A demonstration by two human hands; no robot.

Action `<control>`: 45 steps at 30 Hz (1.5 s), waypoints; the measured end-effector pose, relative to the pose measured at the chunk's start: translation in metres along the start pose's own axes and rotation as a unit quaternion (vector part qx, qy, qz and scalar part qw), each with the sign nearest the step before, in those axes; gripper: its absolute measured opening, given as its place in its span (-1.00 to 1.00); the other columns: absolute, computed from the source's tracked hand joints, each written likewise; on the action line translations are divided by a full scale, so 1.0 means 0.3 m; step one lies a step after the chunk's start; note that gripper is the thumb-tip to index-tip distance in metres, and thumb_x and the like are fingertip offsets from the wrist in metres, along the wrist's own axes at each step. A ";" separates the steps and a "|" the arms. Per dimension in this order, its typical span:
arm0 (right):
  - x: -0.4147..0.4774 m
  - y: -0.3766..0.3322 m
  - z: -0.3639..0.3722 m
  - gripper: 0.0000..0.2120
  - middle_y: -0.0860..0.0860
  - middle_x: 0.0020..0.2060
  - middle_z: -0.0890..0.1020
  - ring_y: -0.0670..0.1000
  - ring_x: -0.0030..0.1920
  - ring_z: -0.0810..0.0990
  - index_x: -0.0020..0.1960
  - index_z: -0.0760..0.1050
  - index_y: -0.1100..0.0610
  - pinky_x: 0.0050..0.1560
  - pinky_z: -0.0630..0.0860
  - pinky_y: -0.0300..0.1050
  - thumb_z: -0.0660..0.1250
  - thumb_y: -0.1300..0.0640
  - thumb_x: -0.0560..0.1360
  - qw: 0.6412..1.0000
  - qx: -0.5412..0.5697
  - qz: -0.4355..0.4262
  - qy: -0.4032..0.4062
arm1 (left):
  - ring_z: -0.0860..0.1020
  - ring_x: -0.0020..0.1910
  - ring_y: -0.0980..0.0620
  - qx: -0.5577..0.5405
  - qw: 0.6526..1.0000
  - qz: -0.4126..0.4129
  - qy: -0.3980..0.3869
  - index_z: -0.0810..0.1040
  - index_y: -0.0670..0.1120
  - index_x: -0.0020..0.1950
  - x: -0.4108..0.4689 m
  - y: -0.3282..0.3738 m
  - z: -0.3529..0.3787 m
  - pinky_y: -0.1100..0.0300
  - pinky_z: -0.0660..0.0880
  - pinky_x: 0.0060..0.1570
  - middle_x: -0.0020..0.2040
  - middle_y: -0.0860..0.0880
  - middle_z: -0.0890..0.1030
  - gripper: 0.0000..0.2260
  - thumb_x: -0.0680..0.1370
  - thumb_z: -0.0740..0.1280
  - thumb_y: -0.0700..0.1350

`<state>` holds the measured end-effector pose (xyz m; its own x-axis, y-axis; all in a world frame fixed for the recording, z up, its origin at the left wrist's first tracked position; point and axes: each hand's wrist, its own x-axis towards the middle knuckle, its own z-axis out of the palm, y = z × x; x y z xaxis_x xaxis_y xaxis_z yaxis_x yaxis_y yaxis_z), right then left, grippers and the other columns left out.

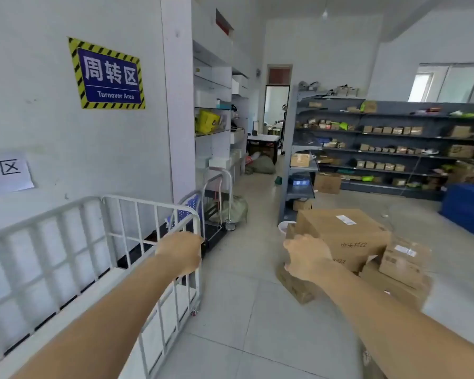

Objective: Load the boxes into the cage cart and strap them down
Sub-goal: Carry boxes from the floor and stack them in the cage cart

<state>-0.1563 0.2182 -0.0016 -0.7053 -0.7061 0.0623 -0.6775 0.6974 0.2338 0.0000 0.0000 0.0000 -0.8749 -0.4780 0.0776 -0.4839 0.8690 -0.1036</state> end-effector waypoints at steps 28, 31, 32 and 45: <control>0.882 1.044 0.453 -0.94 -0.02 -0.23 0.48 0.03 -0.15 0.44 -0.04 0.47 0.07 -0.44 0.25 -0.21 0.24 0.17 0.52 0.973 0.025 0.203 -0.106 | 0.45 0.30 -0.07 -0.060 0.981 0.170 -0.074 0.42 -0.02 0.38 1.495 0.924 0.282 0.12 0.42 0.17 0.34 -0.03 0.46 -0.65 0.59 0.21 -0.02; 0.992 1.151 0.516 -0.77 0.02 0.01 0.61 0.06 -0.01 0.55 0.17 0.53 0.11 -0.23 0.40 -0.15 0.25 0.14 0.54 0.969 0.019 0.223 -0.106 | 0.47 0.28 -0.06 -0.071 0.977 0.177 -0.091 0.44 -0.01 0.38 1.665 1.016 0.327 0.10 0.46 0.20 0.32 -0.02 0.50 -0.64 0.58 0.23 -0.05; 1.030 1.186 0.543 -0.74 0.03 0.08 0.61 0.06 0.07 0.56 0.21 0.52 0.10 -0.17 0.42 -0.14 0.24 0.14 0.54 0.967 0.019 0.230 -0.105 | 0.48 0.27 -0.07 -0.070 0.977 0.180 -0.096 0.44 -0.02 0.37 1.718 1.050 0.342 0.07 0.47 0.19 0.31 -0.03 0.50 -0.65 0.58 0.24 -0.06; 1.464 1.746 0.944 -0.76 0.04 0.02 0.58 0.10 0.08 0.54 0.14 0.50 0.08 -0.19 0.44 -0.10 0.24 0.15 0.48 0.957 0.051 0.253 -0.134 | 0.59 0.05 -0.01 -0.163 0.958 0.162 -0.170 0.58 0.04 0.13 2.317 1.459 0.571 0.11 0.56 -0.02 0.08 0.04 0.63 -0.77 0.51 0.26 -0.02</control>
<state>-0.8800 0.3082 -0.1265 -0.9671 -0.2286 -0.1119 -0.2433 0.9595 0.1421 -0.8231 0.0262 -0.1612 -0.9606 -0.1418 -0.2390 -0.2025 0.9462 0.2524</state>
